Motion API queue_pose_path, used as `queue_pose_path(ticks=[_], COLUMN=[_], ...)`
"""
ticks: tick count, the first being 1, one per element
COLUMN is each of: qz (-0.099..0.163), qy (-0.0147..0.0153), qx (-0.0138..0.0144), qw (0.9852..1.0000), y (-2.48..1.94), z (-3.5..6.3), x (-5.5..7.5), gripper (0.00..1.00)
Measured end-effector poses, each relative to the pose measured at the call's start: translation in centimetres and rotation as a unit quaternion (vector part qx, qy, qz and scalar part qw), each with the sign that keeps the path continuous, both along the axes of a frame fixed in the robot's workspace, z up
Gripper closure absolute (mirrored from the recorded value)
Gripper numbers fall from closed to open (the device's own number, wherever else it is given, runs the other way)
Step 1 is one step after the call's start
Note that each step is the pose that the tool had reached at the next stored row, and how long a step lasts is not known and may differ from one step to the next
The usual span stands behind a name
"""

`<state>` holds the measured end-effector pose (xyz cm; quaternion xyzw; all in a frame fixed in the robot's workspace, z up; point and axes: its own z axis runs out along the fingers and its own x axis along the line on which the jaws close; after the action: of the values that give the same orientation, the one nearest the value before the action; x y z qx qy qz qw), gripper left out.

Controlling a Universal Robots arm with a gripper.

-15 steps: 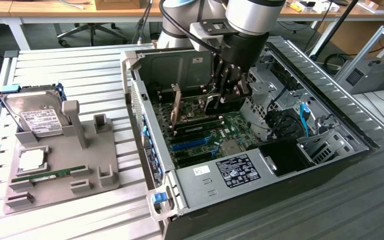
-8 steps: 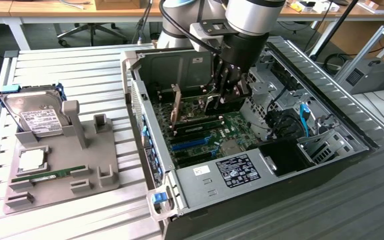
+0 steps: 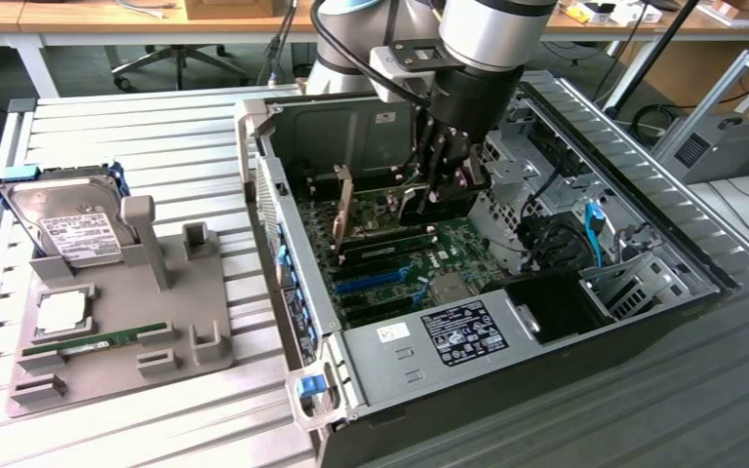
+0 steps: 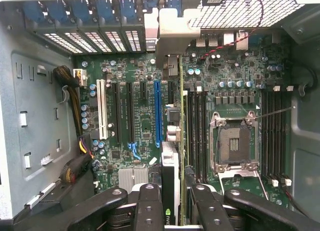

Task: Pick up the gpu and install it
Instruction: 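Insert the gpu into the slot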

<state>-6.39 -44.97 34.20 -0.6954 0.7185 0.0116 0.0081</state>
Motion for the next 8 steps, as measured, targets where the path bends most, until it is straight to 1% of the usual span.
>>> queue_pose_path(ticks=[8], qz=[0.000], qy=[0.0000], qx=[0.0000], qw=[1.0000], y=[0.00], z=[-0.02], x=[-0.27], gripper=[0.73])
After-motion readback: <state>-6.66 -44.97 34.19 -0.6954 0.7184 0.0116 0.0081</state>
